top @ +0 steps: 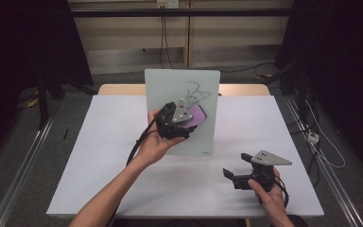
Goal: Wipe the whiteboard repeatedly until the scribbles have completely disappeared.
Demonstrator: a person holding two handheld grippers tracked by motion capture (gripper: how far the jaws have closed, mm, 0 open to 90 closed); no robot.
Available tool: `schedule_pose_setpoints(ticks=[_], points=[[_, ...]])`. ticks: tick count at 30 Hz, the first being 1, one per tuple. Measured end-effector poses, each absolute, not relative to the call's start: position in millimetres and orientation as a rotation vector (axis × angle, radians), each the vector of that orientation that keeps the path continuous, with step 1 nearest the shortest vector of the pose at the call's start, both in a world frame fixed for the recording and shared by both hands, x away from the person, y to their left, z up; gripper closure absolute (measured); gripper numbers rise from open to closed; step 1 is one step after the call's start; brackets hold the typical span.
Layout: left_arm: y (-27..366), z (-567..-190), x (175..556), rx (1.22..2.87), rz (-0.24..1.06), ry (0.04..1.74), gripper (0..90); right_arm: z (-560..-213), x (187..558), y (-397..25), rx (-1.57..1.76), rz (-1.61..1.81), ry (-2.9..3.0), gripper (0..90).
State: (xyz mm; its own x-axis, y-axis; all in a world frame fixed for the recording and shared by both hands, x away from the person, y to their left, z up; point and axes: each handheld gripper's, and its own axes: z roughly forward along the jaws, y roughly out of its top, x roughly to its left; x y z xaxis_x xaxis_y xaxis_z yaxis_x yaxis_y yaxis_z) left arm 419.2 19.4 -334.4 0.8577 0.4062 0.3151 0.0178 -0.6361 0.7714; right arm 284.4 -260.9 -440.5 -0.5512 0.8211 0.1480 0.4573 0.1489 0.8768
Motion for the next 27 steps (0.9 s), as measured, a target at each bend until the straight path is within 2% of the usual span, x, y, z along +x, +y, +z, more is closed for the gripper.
schedule_pose_setpoints(ticks=[3, 8, 14, 20, 27], points=[[23, -319, 424, 2.182, 0.637, 0.321, 40.9, -440, 284, -261, 1.221, 1.371, 2.07, 5.8], [35, -292, 439, 2.084, 0.601, 0.403, 40.9, -440, 284, -261, 1.224, 1.371, 2.069, 5.8], [40, -271, 446, 2.016, 0.653, 0.436, 40.9, -440, 284, -262, 1.227, 1.37, 2.069, 5.8], [31, -279, 442, 2.063, 0.686, 0.391, 40.8, -440, 284, -261, 1.224, 1.37, 2.074, 5.8], [12, -317, 426, 2.161, 0.615, 0.298, 40.8, -440, 284, -261, 1.219, 1.373, 2.074, 5.8]])
